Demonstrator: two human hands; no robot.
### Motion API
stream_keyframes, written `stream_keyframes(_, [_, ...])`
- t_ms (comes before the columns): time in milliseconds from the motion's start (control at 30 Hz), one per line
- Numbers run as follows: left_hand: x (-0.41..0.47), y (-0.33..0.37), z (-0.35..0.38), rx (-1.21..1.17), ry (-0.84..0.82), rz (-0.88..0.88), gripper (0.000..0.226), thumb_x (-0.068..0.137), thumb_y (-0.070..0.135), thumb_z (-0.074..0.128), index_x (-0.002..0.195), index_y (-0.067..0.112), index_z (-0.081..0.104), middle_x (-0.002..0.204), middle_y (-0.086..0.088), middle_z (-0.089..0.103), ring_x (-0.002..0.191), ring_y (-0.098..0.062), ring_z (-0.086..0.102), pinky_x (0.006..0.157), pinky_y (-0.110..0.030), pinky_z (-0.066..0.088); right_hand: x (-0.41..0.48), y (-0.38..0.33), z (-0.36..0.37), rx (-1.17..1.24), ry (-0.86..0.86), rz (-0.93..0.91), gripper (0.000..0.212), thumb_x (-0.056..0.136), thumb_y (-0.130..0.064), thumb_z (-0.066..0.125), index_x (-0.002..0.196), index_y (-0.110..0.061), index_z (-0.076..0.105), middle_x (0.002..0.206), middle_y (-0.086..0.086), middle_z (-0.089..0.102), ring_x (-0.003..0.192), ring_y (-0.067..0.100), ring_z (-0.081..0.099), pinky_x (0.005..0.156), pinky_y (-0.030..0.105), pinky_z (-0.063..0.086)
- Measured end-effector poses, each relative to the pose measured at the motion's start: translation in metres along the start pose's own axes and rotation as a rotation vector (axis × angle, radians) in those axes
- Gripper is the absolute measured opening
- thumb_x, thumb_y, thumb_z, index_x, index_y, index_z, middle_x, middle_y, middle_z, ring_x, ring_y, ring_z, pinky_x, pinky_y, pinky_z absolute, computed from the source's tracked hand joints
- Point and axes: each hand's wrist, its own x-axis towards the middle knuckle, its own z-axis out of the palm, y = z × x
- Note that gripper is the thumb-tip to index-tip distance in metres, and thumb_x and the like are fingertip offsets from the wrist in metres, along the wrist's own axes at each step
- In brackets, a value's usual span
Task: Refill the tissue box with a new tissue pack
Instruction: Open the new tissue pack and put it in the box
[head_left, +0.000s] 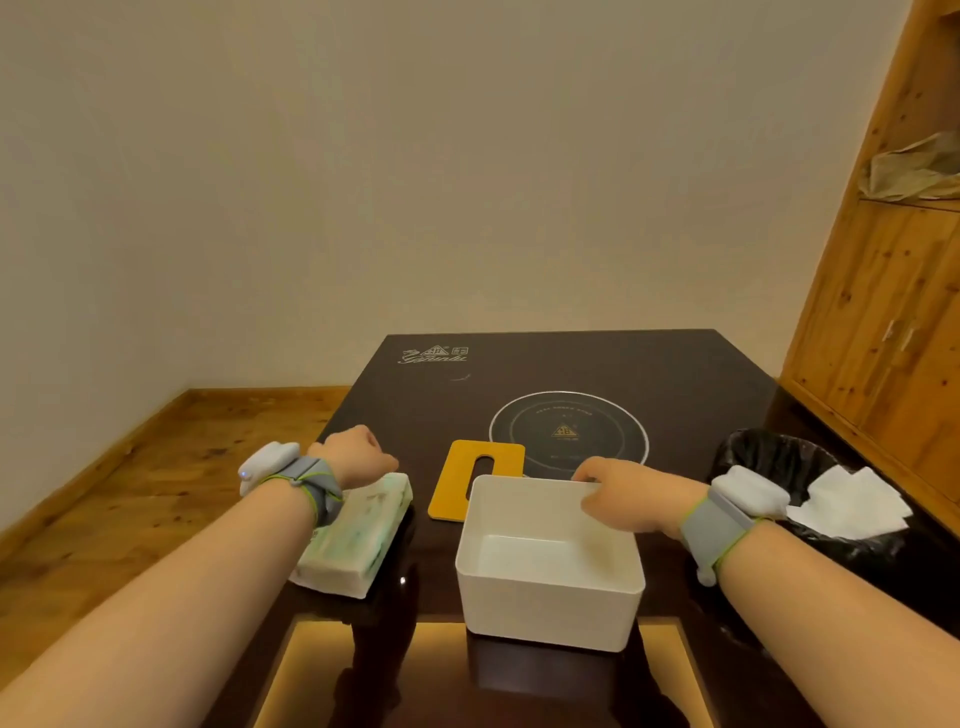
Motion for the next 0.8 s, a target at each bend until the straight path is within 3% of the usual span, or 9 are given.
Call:
stream_keyframes(100, [-0.004,-0.010,0.010,0.018,-0.084,-0.118,0.083,0.079,0.062,0.062,0.138,0.010,0.036,0.141,-0.012,0.047,0.129,-0.031,0.046,0.103,-0.041,0.042,0.004,0.000,0.005,0.005,0.050,-0.004,0.034,0.089,-0.010,0.041,0.117,-0.018,0.058,0.122,0.006,0.059,0.100,0.022,0.056,0.082,0.032,0.051])
stream_keyframes(200, [-0.008,-0.014,0.019,0.065,-0.142,-0.162,0.108,0.068,0.069,0.067,0.148,0.014,0.019,0.148,-0.015,0.037,0.133,-0.034,0.041,0.105,-0.042,0.042,0.009,0.004,0.007,0.072,0.125,0.024,0.029,0.086,-0.005,0.040,0.100,-0.019,0.061,0.111,0.007,0.061,0.096,0.026,0.062,0.082,0.042,0.059])
stream_keyframes(367, [-0.015,-0.022,0.042,0.204,-0.188,-0.192,0.117,0.063,0.066,0.073,0.151,0.032,0.004,0.146,-0.017,0.029,0.129,-0.036,0.044,0.103,-0.041,0.044,0.013,0.005,0.011,0.094,0.181,0.031,0.032,0.086,-0.001,0.039,0.101,-0.015,0.063,0.102,0.006,0.061,0.091,0.026,0.061,0.074,0.036,0.053])
stream_keyframes(433, [-0.015,-0.027,0.048,0.149,-0.172,-0.186,0.113,0.065,0.056,0.075,0.151,0.036,0.005,0.144,-0.017,0.026,0.126,-0.039,0.045,0.102,-0.044,0.045,0.013,0.004,0.012,0.119,0.181,0.031,0.031,0.085,-0.001,0.038,0.101,-0.013,0.063,0.100,0.006,0.060,0.089,0.025,0.060,0.072,0.034,0.051])
stream_keyframes(500, [-0.017,-0.029,0.045,0.081,-0.152,-0.165,0.109,0.066,0.049,0.075,0.149,0.038,0.006,0.141,-0.016,0.027,0.120,-0.041,0.048,0.097,-0.046,0.048,0.012,0.003,0.012,0.137,0.174,0.031,0.030,0.085,-0.004,0.039,0.101,-0.015,0.061,0.104,0.006,0.059,0.093,0.025,0.057,0.080,0.035,0.051])
stream_keyframes(567, [-0.021,-0.027,0.038,0.060,-0.102,-0.122,0.109,0.064,0.047,0.075,0.148,0.039,0.005,0.137,-0.016,0.030,0.117,-0.042,0.048,0.094,-0.047,0.049,0.011,0.001,0.013,0.103,0.201,0.042,0.031,0.085,-0.010,0.041,0.108,-0.023,0.059,0.116,0.005,0.055,0.111,0.029,0.051,0.096,0.042,0.046])
stream_keyframes(667, [-0.030,-0.008,0.025,0.019,0.049,-0.004,0.109,0.060,0.048,0.073,0.145,0.042,0.005,0.132,-0.015,0.034,0.118,-0.042,0.046,0.094,-0.048,0.048,0.010,-0.007,0.014,0.078,0.398,0.015,0.038,0.088,-0.022,0.048,0.126,-0.029,0.052,0.130,0.002,0.050,0.127,0.030,0.038,0.102,0.046,0.031])
stream_keyframes(733, [-0.039,0.013,0.015,-0.063,0.134,0.097,0.109,0.056,0.050,0.072,0.142,0.045,0.006,0.132,-0.012,0.035,0.118,-0.041,0.047,0.094,-0.051,0.048,0.010,-0.014,0.013,0.217,0.513,-0.057,0.040,0.089,-0.028,0.053,0.128,-0.028,0.049,0.128,0.000,0.051,0.126,0.027,0.040,0.102,0.046,0.032])
stream_keyframes(800, [-0.048,0.038,0.005,-0.181,0.189,0.209,0.104,0.054,0.051,0.071,0.138,0.047,0.009,0.131,-0.010,0.035,0.116,-0.040,0.048,0.094,-0.053,0.048,0.009,-0.022,0.009,0.479,0.504,-0.145,0.045,0.087,-0.035,0.060,0.130,-0.028,0.047,0.122,-0.003,0.051,0.124,0.022,0.044,0.101,0.040,0.038])
